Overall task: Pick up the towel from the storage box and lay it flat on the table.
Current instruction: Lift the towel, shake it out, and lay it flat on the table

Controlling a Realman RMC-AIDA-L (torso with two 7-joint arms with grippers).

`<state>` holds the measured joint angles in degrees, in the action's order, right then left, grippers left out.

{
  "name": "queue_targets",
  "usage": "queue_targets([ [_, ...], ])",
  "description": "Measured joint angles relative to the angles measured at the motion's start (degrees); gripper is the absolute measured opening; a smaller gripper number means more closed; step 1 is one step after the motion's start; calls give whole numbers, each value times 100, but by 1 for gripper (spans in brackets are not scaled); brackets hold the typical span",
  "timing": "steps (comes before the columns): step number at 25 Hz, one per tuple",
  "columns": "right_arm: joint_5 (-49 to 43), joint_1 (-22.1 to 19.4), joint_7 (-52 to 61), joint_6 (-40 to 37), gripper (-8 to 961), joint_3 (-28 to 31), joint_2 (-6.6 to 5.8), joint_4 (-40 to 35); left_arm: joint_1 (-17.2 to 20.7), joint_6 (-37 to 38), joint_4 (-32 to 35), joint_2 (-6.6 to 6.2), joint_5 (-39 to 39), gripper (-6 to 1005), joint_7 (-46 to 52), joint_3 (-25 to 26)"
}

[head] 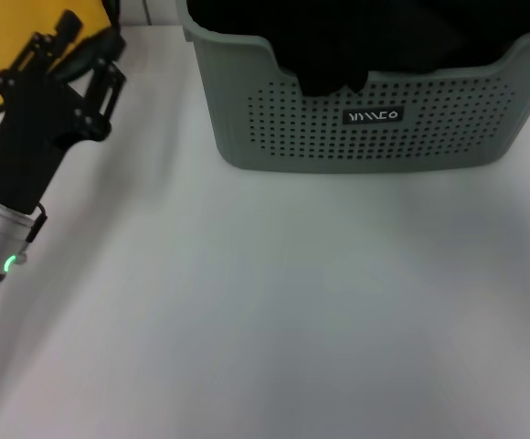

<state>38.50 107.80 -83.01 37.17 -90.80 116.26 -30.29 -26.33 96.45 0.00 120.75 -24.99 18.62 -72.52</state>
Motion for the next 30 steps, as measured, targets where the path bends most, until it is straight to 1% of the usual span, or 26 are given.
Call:
queue_targets([
  [3,21,-26,156,-127,11,-186,0,-4,1,-77,-56,0,-87,453,-20,0],
  [7,80,-21,278,-171,11,-223,0,-68,-46,-212,-150,0,-52,454,-303,37],
  [10,215,62,334,-270,11,-303,0,-72,-111,-452,-161,0,135,456,-574,53],
  [14,441,124,412,-549,11,-498,1,-56,-248,-838,-191,0,542,465,-666,54],
  [18,647,178,581,-658,11,-600,1,-41,-416,-950,-410,0,993,480,-673,54],
  [22,652,194,707,-661,11,-610,1,-62,-439,-980,-465,0,1106,495,-674,69],
  [26,651,208,724,-690,11,-587,1,-5,-363,-944,-506,0,1111,522,-791,383],
  [30,694,204,725,-725,11,-541,1,10,-415,-944,-656,0,1078,546,-829,732],
])
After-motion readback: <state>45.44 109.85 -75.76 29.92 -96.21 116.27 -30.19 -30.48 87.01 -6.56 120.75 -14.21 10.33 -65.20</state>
